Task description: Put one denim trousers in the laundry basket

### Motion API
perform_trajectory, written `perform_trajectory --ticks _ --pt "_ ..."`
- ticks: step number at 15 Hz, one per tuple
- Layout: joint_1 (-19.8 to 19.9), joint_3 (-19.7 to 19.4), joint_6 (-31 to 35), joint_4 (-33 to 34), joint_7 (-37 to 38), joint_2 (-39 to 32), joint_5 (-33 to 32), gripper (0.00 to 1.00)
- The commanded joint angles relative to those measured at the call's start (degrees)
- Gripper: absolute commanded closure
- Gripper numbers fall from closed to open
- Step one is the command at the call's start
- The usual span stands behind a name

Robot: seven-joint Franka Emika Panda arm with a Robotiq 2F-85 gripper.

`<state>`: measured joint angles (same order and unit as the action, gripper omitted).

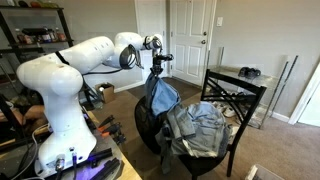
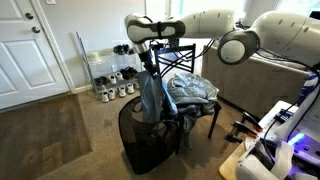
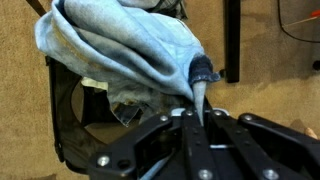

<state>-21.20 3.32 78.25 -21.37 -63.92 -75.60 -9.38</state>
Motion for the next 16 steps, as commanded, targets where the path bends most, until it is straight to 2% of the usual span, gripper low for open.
perform_trajectory --ticks 1,12,13,14,16 --pt "-0.63 -0.51 2.45 0.58 -1.23 -0.07 0.03 0.98" --pt "-5.95 -0.54 6.96 -0.51 -10.61 0.37 -0.47 0.98" --pt "-5.86 -0.42 6.83 -0.5 -11.19 0.16 -0.23 0.67" --pt "-5.87 -0.42 6.75 -0.39 -11.43 0.03 -0.14 0.65" --pt "-5.6 -0.37 6.93 -0.4 -11.83 -0.03 0.07 0.55"
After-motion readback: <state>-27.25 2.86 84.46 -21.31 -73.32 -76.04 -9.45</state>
